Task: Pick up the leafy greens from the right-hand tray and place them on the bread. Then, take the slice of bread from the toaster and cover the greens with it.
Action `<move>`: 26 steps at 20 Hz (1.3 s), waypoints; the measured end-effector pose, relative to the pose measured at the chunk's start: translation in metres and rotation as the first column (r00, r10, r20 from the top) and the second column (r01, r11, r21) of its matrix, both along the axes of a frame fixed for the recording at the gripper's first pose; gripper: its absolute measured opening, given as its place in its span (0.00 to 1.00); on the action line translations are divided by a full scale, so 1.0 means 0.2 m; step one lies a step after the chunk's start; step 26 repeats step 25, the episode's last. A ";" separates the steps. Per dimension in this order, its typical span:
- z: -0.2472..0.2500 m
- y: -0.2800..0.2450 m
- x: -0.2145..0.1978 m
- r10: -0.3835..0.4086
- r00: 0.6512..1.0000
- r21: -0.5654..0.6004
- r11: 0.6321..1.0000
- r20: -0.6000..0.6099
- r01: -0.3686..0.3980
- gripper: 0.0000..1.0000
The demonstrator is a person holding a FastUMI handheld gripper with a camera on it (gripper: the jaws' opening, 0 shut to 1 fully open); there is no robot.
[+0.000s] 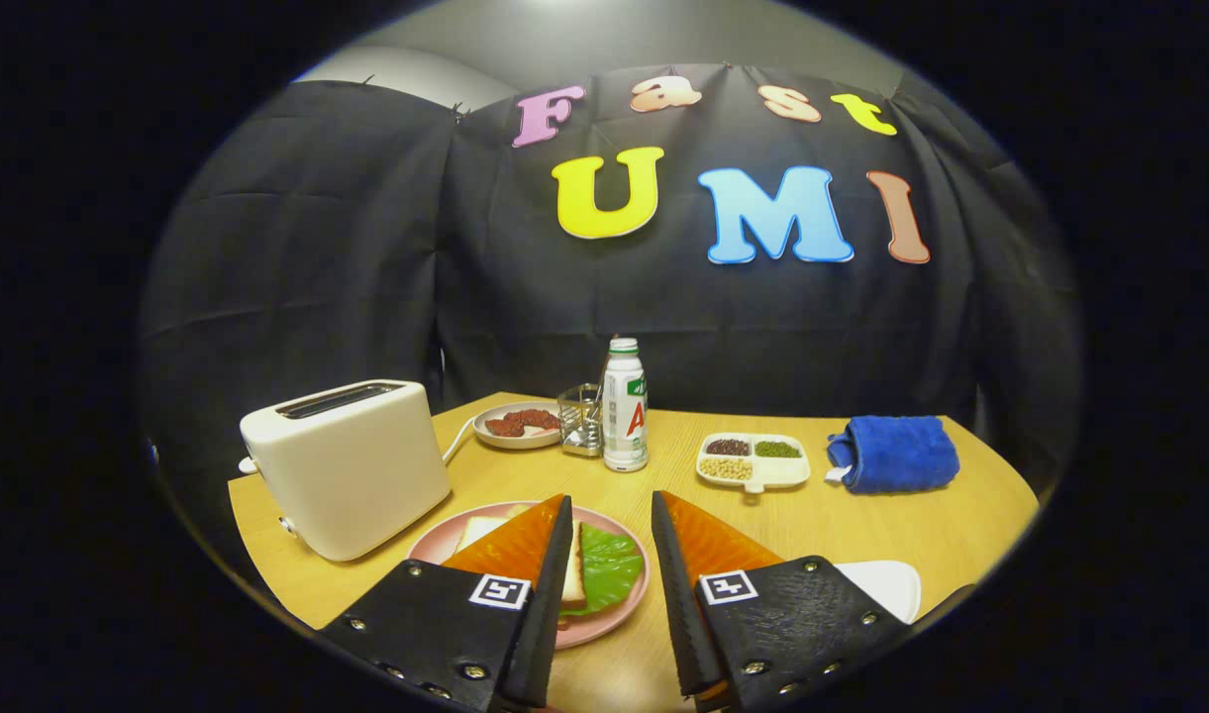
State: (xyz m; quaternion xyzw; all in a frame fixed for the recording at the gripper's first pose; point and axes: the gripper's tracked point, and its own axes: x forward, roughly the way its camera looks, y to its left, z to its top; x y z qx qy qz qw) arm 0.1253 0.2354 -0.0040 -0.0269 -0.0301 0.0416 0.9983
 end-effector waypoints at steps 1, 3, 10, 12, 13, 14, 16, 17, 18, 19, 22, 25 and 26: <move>0.03 -0.05 -0.03 -0.006 1.000 -0.014 1.000 0.024 0.007 0.48; 0.08 -0.21 -0.09 -0.046 0.997 -0.040 0.998 0.066 0.048 0.48; 0.22 -0.91 -0.22 -0.132 0.968 -0.059 0.987 0.211 0.148 0.48; 0.23 -1.13 -0.24 -0.165 0.961 -0.080 0.979 0.223 0.187 0.48; 0.23 -1.23 -0.24 -0.177 0.958 -0.072 0.978 0.227 0.198 0.48; 0.24 -1.32 -0.25 -0.184 0.957 -0.057 0.978 0.225 0.201 0.48; 0.21 -1.49 -0.27 -0.204 0.957 -0.032 0.976 0.205 0.215 0.48; 0.19 -1.58 -0.28 -0.218 0.955 -0.025 0.974 0.201 0.227 0.48; 0.18 -1.66 -0.29 -0.240 0.951 -0.019 0.969 0.195 0.248 0.48; 0.16 -1.74 -0.30 -0.256 0.948 -0.009 0.965 0.189 0.263 0.48; 0.11 -1.91 -0.33 -0.289 0.938 0.017 0.957 0.190 0.291 0.48; 0.02 -2.07 -0.36 -0.314 0.935 0.014 0.949 0.167 0.316 0.48; 0.02 -2.07 -0.36 -0.314 0.935 0.014 0.949 0.167 0.316 0.48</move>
